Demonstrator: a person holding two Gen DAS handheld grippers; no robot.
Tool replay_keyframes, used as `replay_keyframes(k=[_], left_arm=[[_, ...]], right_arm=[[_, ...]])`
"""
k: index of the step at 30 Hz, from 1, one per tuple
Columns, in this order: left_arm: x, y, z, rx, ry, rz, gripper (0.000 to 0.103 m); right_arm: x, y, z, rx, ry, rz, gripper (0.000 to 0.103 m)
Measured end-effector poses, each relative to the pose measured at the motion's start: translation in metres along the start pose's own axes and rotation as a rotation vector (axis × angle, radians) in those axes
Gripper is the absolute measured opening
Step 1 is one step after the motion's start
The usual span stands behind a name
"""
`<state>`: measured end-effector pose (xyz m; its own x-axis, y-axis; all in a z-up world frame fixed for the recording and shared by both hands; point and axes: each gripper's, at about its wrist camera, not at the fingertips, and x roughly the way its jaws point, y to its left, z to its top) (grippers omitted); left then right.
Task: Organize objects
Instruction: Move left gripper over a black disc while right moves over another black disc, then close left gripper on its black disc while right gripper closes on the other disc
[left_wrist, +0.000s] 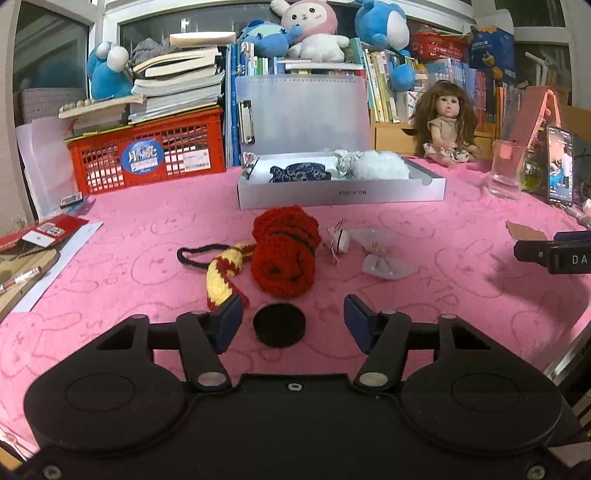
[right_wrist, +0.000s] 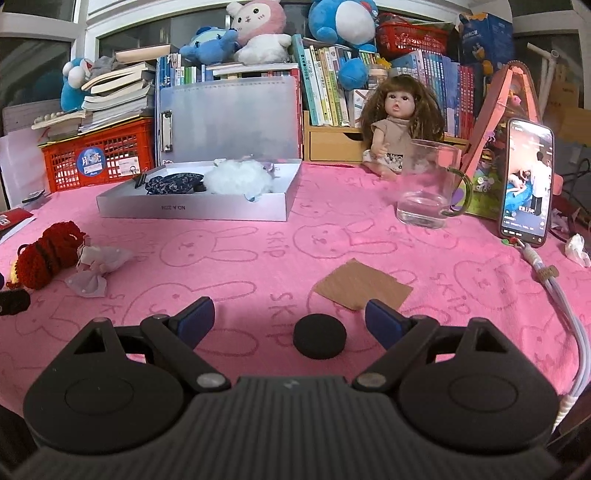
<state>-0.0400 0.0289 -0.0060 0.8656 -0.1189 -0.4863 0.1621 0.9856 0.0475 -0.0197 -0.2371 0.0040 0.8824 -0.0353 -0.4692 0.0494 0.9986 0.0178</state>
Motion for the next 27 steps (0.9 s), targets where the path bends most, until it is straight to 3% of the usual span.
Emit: replay_keyframes(k=[7,20,27], left_arm=[[0.0019,0.0024,-0.0021,-0.015,0.014,0.004,0.055],[0.0055,0.0048,-0.0036,-0.038,0.033,0.011,0.051],[0.0049,0.0039,-0.0041,-0.039,0.032,0.005,0.042]], right_arm=[[0.0007,-0.0016,-0.0017,0.009,0.012,-0.003,0.087],[0.0027,-0.0031,-0.0045,0.023,0.037,-0.020,0.066],[0.0031,-0.0028,-0.0053,0.022,0.039,-0.023,0.056]])
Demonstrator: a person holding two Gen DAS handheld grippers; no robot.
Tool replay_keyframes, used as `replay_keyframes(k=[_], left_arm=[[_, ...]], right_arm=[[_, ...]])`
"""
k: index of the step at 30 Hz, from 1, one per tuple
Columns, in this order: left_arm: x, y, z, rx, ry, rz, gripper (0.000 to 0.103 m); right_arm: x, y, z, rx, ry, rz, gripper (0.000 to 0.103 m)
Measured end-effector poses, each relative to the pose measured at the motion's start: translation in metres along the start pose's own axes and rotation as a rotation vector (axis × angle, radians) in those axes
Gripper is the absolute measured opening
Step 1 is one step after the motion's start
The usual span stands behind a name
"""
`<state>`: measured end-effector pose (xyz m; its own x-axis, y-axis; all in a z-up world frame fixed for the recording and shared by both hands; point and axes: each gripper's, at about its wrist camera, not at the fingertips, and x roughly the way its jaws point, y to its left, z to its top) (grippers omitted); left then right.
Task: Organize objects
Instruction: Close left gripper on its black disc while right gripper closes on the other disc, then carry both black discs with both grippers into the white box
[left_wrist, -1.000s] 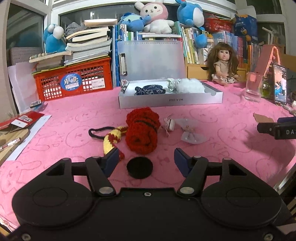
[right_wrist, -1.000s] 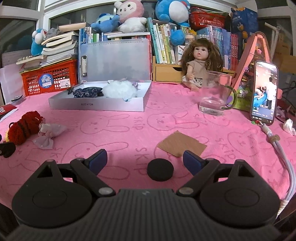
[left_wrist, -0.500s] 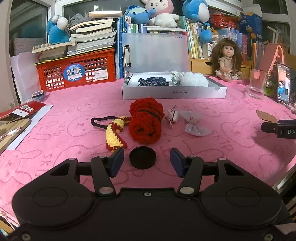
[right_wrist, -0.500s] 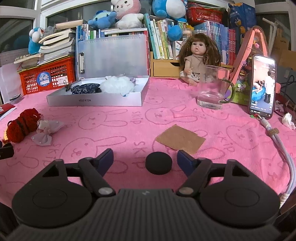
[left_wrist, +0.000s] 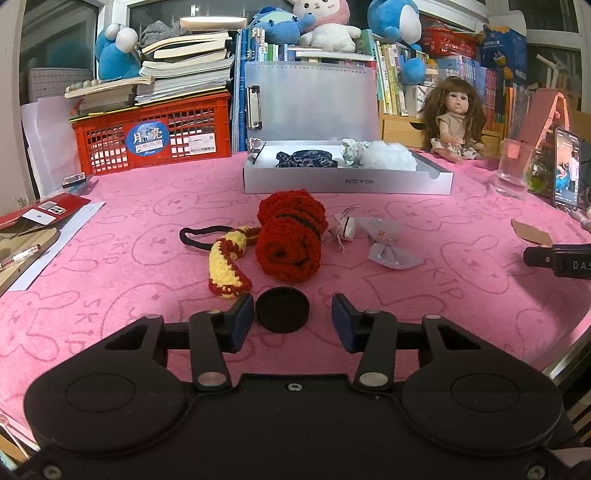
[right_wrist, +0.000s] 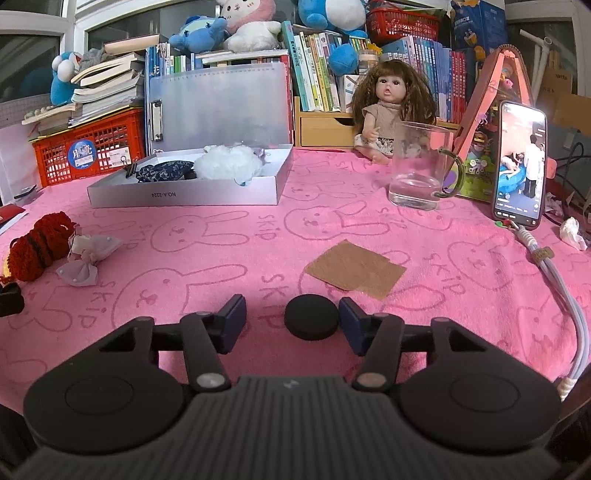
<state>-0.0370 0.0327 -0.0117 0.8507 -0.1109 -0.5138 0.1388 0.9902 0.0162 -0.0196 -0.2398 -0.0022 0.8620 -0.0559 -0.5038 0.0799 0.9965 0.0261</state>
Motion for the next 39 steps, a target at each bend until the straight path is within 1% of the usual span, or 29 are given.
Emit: replay_keyframes(k=[1,2,3,4,5,9,21,32,39], left_arm=[[0.000,-0.001,0.000,0.000,-0.001,0.000,0.040],[-0.001,-0.001,0.000,-0.001,-0.002,-0.001,0.034],[-0.001,-0.001,0.000,-0.004,-0.004,-0.002,0.030],[-0.001,-0.001,0.000,-0.006,-0.004,-0.001,0.030],[-0.001,-0.002,0.000,-0.008,-0.006,0.000,0.030],[-0.002,-0.004,-0.001,-0.010,-0.010,-0.008,0.030],[-0.003,-0.008,0.002,-0.005,-0.021,-0.026,0.030],[-0.001,-0.016,0.010,-0.001,-0.039,-0.054,0.030],[0.002,-0.023,0.019,0.011,-0.057,-0.069,0.030]], right_arm=[[0.000,0.000,0.000,0.001,0.000,-0.001,0.055],[0.000,0.000,0.000,0.002,-0.001,-0.004,0.051],[-0.001,0.000,0.000,0.005,-0.001,-0.008,0.047],[-0.001,0.000,0.000,0.009,-0.002,-0.011,0.045],[-0.001,-0.001,0.000,0.013,-0.004,-0.014,0.042],[-0.001,-0.002,0.001,0.021,-0.005,-0.021,0.036],[-0.003,-0.001,0.002,0.035,-0.012,-0.001,0.036],[-0.005,0.006,0.005,0.017,-0.025,0.022,0.036],[-0.002,0.016,0.010,-0.005,-0.030,0.054,0.036]])
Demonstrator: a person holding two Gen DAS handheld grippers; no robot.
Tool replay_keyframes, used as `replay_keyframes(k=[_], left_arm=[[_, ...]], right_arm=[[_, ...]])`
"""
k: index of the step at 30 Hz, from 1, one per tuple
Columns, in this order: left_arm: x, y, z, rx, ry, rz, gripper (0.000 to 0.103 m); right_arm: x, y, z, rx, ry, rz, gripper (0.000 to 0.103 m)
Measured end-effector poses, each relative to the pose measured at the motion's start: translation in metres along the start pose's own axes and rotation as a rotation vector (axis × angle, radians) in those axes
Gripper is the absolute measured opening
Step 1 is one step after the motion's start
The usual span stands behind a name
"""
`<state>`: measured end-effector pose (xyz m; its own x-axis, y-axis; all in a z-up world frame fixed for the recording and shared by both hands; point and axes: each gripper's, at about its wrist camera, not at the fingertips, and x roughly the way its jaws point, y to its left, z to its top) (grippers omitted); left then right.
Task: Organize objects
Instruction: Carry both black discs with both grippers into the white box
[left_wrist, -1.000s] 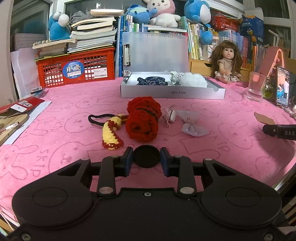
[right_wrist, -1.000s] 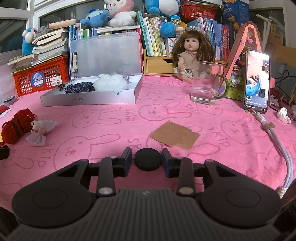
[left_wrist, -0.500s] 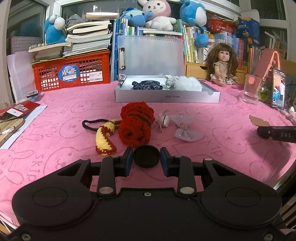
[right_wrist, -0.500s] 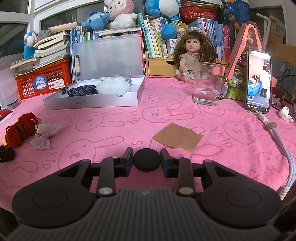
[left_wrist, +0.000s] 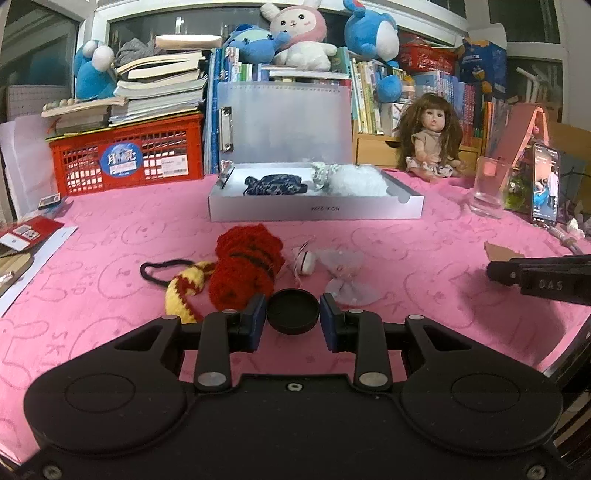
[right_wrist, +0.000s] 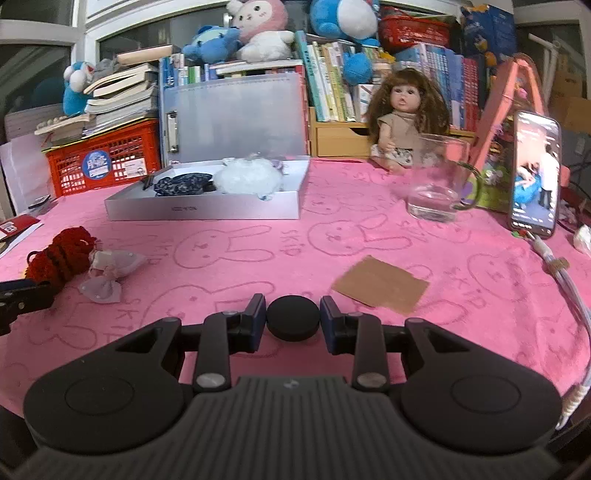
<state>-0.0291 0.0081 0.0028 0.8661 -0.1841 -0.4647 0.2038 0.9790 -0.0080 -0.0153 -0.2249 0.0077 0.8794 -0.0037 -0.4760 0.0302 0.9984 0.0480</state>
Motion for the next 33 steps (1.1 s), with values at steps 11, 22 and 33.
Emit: replay_keyframes(k=[11,22,33], left_arm=[[0.014,-0.006,0.024,0.009,-0.015,-0.014,0.030],[0.046,-0.002,0.069,-0.019,0.001,0.018,0.030],[0.088,0.005,0.115,-0.076,0.002,-0.037,0.030]], right_arm=[[0.007,0.016,0.017,-0.040,-0.034,0.043,0.036],[0.031,0.012,0.053,-0.037,-0.023,0.059,0.036],[0.069,-0.003,0.100,0.050,0.010,0.112,0.036]])
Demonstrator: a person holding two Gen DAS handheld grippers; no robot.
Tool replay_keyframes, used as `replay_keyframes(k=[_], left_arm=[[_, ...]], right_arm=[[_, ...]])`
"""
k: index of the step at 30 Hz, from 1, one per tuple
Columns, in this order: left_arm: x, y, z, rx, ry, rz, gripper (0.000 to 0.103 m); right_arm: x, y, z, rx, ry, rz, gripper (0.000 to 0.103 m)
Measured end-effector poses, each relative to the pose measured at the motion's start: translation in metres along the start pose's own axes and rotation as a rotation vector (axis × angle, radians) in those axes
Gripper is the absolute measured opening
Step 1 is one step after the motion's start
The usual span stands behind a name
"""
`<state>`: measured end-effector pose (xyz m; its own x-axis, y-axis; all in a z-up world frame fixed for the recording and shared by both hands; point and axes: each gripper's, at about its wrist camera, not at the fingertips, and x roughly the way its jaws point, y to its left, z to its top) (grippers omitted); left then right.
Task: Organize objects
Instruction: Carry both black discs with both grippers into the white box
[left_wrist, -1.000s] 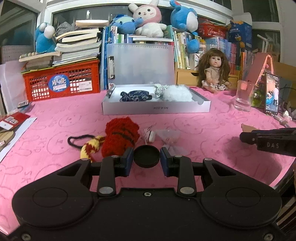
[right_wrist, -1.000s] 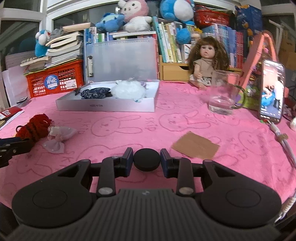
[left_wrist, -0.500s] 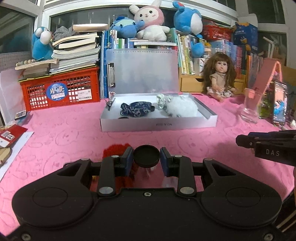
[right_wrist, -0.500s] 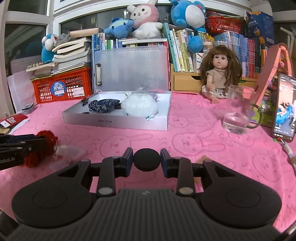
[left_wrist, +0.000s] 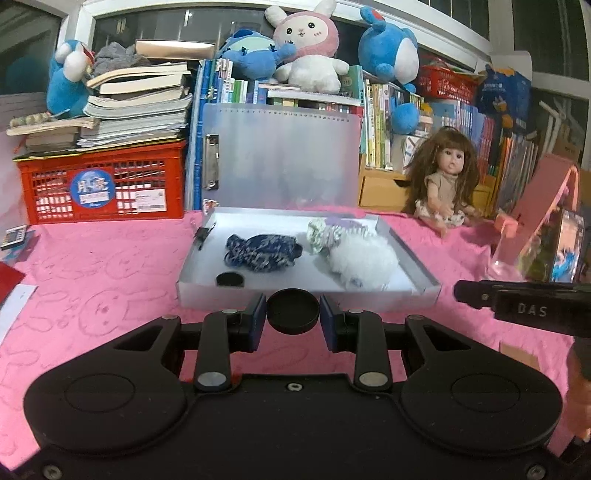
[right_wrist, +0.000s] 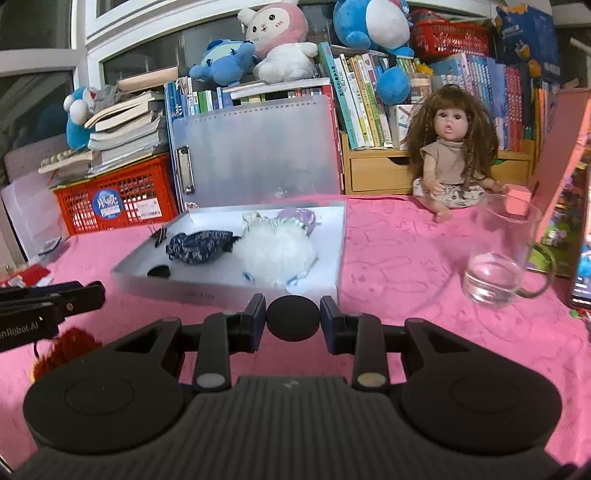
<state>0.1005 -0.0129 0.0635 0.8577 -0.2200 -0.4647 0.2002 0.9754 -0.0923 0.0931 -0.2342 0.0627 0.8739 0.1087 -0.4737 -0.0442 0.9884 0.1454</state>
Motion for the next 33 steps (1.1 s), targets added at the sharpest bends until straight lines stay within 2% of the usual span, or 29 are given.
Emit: replay_keyframes(k=[8,13,18,24,33], left_arm=[[0.044,0.005,0.024,-0.040,0.053,-0.026,0.030],[0.075,0.013,0.037,-0.085,0.113,-0.034,0.030],[0.101,0.020,0.046,-0.124,0.173,-0.044,0.030],[0.130,0.024,0.048,-0.143,0.229,-0.033,0.030],[0.158,0.024,0.043,-0.128,0.276,-0.005,0.030]], right_arm=[[0.040,-0.006,0.024,0.027,0.077,0.026,0.036],[0.066,-0.015,0.035,0.063,0.151,0.046,0.036],[0.084,-0.015,0.044,0.043,0.200,0.047,0.036],[0.107,-0.010,0.049,0.015,0.270,0.042,0.037],[0.130,-0.005,0.049,0.019,0.309,0.038,0.037]])
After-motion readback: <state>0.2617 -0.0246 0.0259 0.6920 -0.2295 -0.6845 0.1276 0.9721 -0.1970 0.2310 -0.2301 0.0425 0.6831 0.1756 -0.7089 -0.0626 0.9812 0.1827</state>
